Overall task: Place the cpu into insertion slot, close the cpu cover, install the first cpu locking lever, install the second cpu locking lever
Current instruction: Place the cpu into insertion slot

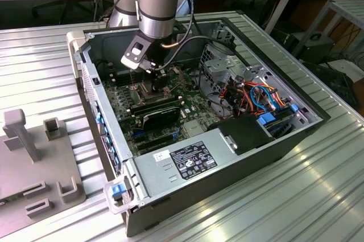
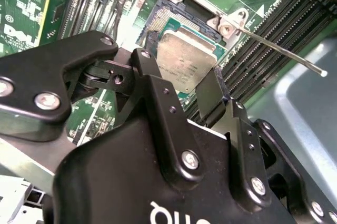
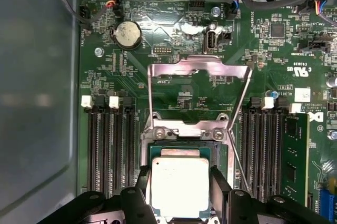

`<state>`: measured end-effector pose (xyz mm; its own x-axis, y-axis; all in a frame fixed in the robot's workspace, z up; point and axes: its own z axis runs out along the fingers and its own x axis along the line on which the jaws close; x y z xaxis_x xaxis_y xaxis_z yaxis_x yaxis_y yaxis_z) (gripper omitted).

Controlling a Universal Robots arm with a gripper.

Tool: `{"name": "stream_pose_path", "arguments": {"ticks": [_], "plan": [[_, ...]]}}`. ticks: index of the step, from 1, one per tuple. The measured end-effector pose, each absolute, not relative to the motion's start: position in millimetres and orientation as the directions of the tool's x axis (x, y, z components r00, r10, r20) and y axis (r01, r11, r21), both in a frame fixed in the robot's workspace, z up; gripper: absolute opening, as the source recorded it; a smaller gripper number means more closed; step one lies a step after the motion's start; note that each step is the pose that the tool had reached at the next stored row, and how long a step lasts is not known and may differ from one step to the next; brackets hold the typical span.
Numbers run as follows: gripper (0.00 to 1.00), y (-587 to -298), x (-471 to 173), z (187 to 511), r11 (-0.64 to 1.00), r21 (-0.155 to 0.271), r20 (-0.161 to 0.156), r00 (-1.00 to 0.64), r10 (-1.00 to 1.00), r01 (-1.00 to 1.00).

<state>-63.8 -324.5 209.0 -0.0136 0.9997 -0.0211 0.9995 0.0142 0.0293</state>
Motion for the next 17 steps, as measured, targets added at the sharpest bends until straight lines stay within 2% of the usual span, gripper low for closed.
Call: {"name": "stream_pose_path", "arguments": {"ticks": [17], "plan": [[0.54, -331.1, -63.9, 202.9, 0.014, 0.029, -0.019, -0.014, 1.0, 0.999]]}}
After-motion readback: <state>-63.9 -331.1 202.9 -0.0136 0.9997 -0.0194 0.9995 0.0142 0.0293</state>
